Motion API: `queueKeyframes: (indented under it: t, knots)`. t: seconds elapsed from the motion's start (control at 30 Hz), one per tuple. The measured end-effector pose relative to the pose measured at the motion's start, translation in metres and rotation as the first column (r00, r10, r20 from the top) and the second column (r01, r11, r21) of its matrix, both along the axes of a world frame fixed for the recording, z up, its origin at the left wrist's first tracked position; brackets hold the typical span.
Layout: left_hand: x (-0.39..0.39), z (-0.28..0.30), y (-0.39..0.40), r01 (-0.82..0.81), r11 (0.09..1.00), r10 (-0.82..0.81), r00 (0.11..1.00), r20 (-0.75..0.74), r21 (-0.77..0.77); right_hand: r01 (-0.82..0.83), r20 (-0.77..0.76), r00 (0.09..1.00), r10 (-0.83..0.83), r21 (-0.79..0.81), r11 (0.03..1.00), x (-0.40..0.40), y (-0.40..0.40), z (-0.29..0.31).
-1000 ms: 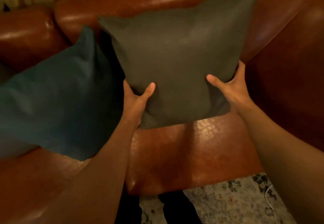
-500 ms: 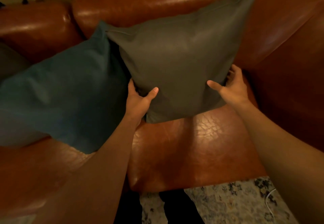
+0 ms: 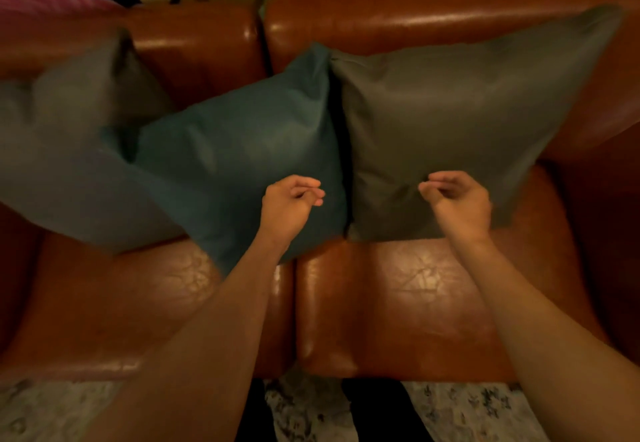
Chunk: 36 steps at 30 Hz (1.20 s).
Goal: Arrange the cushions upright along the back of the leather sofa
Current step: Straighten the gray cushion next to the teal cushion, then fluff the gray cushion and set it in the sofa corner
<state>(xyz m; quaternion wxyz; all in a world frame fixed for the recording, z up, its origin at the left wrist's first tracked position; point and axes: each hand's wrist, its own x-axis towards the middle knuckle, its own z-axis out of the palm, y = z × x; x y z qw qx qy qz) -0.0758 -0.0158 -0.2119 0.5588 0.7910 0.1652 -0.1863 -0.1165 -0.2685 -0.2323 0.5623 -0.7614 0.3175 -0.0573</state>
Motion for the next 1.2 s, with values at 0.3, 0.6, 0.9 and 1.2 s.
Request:
queueKeyframes:
  t: [0.3, 0.6, 0.9, 1.2]
  knots:
    - [-0.012, 0.017, 0.115, -0.004, 0.992, 0.011, 0.998, 0.054, -0.128, -0.208, 0.059, 0.977, 0.205, 0.051, 0.977, 0.023, 0.176, 0.024]
    - [-0.015, 0.02, 0.273, -0.193, 0.971, 0.201, 0.979, 0.043, -0.138, -0.43, 0.041, 0.902, 0.429, 0.053, 0.901, 0.029, 0.348, 0.043]
    - [0.003, -0.006, 0.404, -0.398, 0.917, 0.397, 0.917, 0.044, 0.021, -0.409, -0.081, 0.901, 0.426, 0.166, 0.897, 0.058, 0.454, 0.023]
    - [0.034, -0.025, 0.445, -0.524, 0.833, 0.512, 0.851, 0.113, 0.175, -0.268, -0.227, 0.937, 0.265, 0.016, 0.963, 0.082, 0.481, -0.005]
